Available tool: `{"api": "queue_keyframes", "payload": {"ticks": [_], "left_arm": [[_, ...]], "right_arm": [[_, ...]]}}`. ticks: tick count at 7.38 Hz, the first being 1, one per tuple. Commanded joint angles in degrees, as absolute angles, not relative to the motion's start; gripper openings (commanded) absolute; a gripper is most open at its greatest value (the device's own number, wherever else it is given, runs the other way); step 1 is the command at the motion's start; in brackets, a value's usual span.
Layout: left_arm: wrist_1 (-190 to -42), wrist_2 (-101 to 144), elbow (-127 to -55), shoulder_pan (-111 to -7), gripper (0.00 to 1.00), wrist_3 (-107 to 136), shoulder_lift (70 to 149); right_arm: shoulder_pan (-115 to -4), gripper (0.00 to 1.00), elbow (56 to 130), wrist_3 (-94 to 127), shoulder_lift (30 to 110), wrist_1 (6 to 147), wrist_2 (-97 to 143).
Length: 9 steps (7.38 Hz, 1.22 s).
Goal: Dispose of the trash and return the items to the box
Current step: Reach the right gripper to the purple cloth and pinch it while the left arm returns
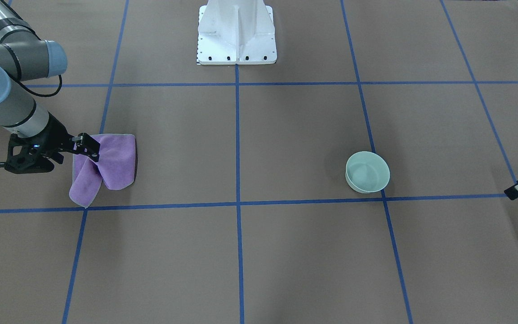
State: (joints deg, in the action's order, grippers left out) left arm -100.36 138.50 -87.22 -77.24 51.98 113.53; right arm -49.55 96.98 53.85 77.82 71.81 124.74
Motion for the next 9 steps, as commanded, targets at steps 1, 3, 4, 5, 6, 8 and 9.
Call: {"api": "queue_keyframes", "payload": {"ticks": [1,3,4,5,6,8,9], "left_arm": [[-100.5,137.0,-88.2,-74.6,0.98,52.9,112.6],[-100.5,136.0,-88.1,-73.7,0.98,53.0,112.6],[-101.0,134.1,-88.0,-71.3,0.98,54.8,112.7],[-103.5,130.6,-87.8,-68.0,0.98,57.9,112.6],[-106.9,129.6,-87.1,-65.0,0.98,60.5,112.5],[-112.2,125.5,-85.9,-59.6,0.98,62.4,110.8],[-114.6,125.0,-85.7,-57.9,0.98,62.5,109.7]], "right_arm": [[-47.5,0.98,93.1,55.1,75.9,70.5,124.5],[-47.2,0.00,93.0,56.5,74.7,70.4,124.7],[-47.2,0.00,93.6,56.6,74.5,70.4,124.8],[-49.2,0.00,94.5,56.5,74.2,71.1,125.2],[-53.1,0.00,95.9,56.5,74.4,71.4,127.7],[-60.2,0.00,97.3,56.3,75.8,71.5,131.6],[-63.8,0.00,97.5,55.7,76.2,72.2,133.1]]}}
